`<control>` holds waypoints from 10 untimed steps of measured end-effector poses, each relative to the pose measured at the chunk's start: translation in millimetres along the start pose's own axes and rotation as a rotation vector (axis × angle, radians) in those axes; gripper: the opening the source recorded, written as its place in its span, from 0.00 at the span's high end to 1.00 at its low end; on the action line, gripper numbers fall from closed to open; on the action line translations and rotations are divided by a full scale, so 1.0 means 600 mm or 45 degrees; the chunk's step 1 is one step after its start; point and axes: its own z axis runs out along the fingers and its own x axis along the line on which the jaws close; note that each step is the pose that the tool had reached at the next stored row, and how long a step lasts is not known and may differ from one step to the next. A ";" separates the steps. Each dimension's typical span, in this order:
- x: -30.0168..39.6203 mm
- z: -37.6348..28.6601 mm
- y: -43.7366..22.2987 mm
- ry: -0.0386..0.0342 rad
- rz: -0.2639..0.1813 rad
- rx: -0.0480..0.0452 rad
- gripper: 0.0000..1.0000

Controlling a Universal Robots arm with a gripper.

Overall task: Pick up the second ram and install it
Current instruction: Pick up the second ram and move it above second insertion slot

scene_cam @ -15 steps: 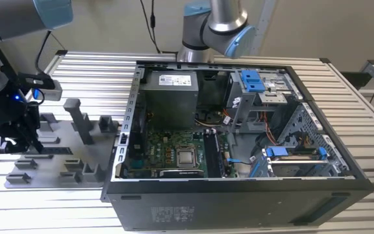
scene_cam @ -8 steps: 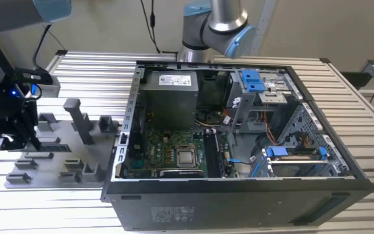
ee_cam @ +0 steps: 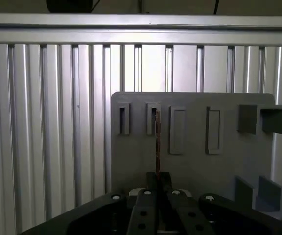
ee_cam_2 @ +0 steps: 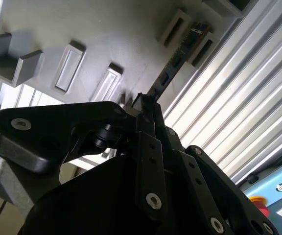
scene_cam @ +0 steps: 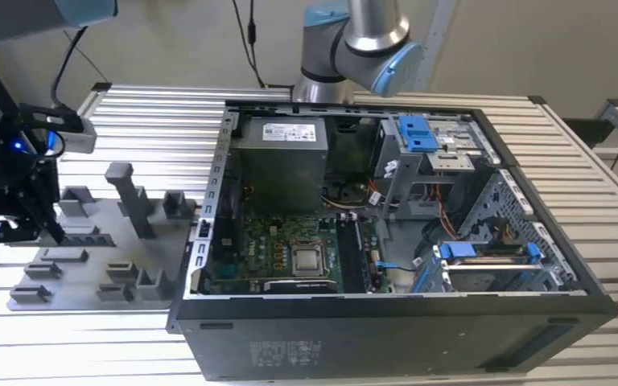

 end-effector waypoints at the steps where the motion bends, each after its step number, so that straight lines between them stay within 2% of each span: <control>1: 0.000 -0.002 0.000 0.0000 0.000 0.000 0.86; 10: 0.000 -0.015 0.000 -0.0001 0.000 0.001 0.86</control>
